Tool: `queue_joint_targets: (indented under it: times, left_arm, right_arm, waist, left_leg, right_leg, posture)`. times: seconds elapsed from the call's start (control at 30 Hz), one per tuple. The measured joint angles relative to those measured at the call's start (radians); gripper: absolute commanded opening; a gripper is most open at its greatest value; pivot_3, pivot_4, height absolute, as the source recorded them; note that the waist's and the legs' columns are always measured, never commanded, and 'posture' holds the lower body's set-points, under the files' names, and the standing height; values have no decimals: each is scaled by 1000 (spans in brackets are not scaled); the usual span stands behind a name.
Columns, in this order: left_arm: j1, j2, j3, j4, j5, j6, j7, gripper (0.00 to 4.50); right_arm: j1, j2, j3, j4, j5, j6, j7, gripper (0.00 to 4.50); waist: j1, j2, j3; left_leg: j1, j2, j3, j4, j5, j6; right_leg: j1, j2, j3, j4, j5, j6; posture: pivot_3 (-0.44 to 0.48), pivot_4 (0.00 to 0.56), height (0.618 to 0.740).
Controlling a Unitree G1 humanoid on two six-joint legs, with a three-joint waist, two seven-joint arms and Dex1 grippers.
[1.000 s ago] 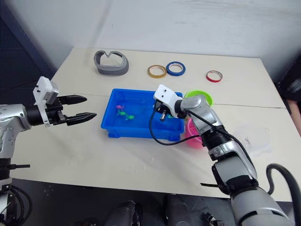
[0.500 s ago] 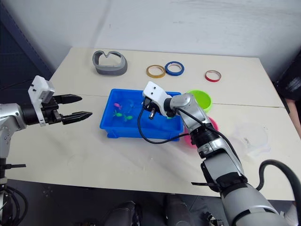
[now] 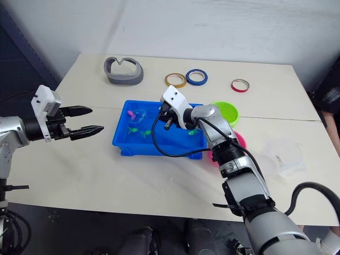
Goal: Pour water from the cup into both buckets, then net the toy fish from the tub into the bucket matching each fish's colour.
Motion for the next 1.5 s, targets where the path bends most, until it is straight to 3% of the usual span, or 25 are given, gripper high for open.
queue_joint_targets:
  times: [0.17, 0.33, 0.6, 0.97, 1.17, 1.3, 1.5]
  left_arm:
    - [-15, -2, -3, 32, 0, -8, 0, 4448]
    - [-73, -18, -22, 53, -3, -10, -16, 4448]
    - [-208, -120, -103, 117, -38, -8, -118, 4448]
    - [-403, -315, -261, 185, -60, -29, -305, 4448]
    - [-503, -417, -310, 313, -41, -111, -375, 4448]
    - [-523, -462, -326, 389, -17, -167, -399, 4448]
    - [-552, -492, -335, 450, 10, -222, -420, 4448]
  right_arm:
    - [18, -25, -3, -48, 3, 8, 10, 0]
    - [126, -106, -43, -216, 50, 76, 32, 0]
    - [369, -295, -180, -660, 185, 204, 62, 0]
    - [687, -488, -581, -1139, 453, 442, -1, 0]
    - [1005, -553, -990, -1333, 587, 525, 18, 0]
    - [1215, -562, -1151, -1385, 564, 466, 58, 0]
    - [1454, -528, -1217, -1389, 398, 168, 128, 0]
  waist:
    - [1, 0, 0]
    - [10, 0, 0]
    - [30, 0, 0]
    - [39, 0, 0]
    - [61, 0, 0]
    - [61, 0, 0]
    - [58, 0, 0]
  left_leg:
    - [0, 0, 0, -1, 0, 0]
    - [-1, -1, -2, -1, 0, 0]
    - [-4, -1, -5, -1, 0, 0]
    - [-8, -1, -10, 1, 0, 0]
    - [-8, -1, -10, 3, 0, 0]
    - [-7, -1, -9, 4, 0, 1]
    - [-5, -1, -8, 4, 0, 1]
  right_leg:
    - [0, 0, 0, -1, 0, 0]
    - [0, -1, -2, -2, 0, 0]
    - [0, -1, -5, -4, 0, 0]
    - [0, -1, -8, -6, 0, 0]
    - [1, 0, -8, -6, 0, 0]
    - [2, 1, -7, -6, 0, 1]
    - [2, 2, -4, -6, 1, 2]
  posture:
    - [0, 150, 740]
    - [0, 150, 740]
    - [0, 150, 740]
    - [0, 150, 740]
    - [0, 150, 740]
    - [0, 150, 740]
    - [0, 150, 740]
